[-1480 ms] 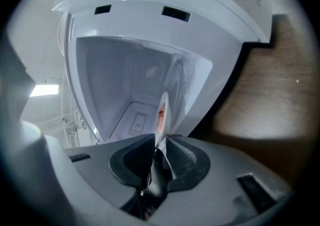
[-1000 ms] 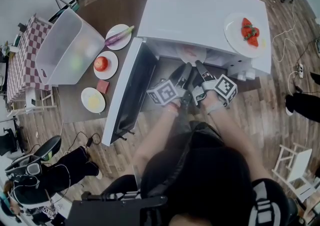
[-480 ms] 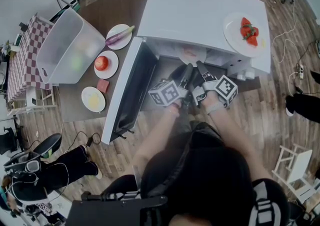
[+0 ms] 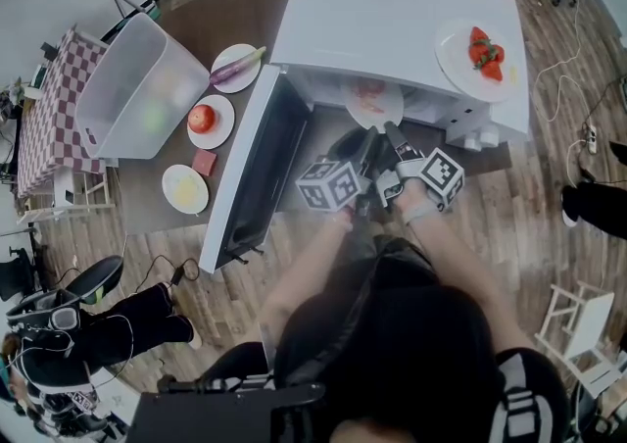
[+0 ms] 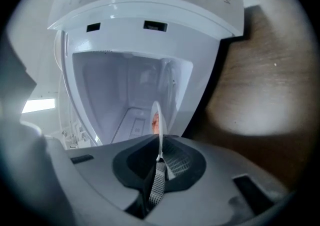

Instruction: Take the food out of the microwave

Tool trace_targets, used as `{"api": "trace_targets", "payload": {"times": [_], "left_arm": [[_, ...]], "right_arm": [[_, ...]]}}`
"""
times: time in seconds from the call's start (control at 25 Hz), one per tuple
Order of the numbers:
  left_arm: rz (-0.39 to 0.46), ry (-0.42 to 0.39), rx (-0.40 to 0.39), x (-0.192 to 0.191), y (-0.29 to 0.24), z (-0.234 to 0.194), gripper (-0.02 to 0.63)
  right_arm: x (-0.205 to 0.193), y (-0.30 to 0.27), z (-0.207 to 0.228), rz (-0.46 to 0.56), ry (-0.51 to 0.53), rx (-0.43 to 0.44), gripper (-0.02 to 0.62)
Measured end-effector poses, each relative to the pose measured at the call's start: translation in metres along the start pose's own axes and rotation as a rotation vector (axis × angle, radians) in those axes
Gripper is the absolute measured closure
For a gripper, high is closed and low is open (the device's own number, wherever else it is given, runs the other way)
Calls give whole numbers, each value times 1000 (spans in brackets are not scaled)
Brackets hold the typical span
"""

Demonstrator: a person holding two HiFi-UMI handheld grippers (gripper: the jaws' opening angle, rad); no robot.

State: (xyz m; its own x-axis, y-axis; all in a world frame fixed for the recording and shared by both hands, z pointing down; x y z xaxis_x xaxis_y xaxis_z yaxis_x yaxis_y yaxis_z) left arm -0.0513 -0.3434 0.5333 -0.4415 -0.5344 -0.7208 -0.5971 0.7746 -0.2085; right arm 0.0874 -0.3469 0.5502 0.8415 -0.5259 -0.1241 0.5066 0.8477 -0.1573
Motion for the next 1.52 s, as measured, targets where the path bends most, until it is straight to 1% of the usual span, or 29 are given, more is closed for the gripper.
{"api": "trace_targets", "payload": {"times": [0.16,0.36,0.48,0.64,0.92,1.28,1.44,1.52], "left_arm": [[2,-2,0,-4,5,1,499],[4,-1,6,-9,13,4,499],[12,2,7,-12,17,7,500],[24,9,13,-16,25,11,500],[45,11,28,-24,40,15,500],[64,20,43,-35,57,21,500],[71,20,47,-37,64,23,500],[73,21,50,-39,68,23,500]], "right_arm": [[-4,4,2,-4,-6,13,572],[-9,12,2,-12,-3,-1,572],[-10,17,1,-20,-2,7,572],[-14,22,-1,-38,25,22,574],[-24,32,1,-57,13,28,574],[-34,47,2,-80,5,19,574],[-39,52,0,-88,21,2,574],[-42,54,1,-93,15,10,574]]}}
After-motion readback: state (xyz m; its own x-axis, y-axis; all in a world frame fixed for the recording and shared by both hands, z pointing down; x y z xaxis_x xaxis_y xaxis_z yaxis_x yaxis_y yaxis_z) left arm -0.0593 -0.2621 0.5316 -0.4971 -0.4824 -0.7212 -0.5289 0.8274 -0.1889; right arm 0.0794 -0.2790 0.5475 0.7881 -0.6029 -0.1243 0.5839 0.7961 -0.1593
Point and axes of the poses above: the fingertips, and each gripper's own axes: y backward along the fingers, z to its right, x out of its top, the point moved 8 cm from there along y, backward along the fingers, and after that the axes turned 1 degree about z, right-handed, at the moved point
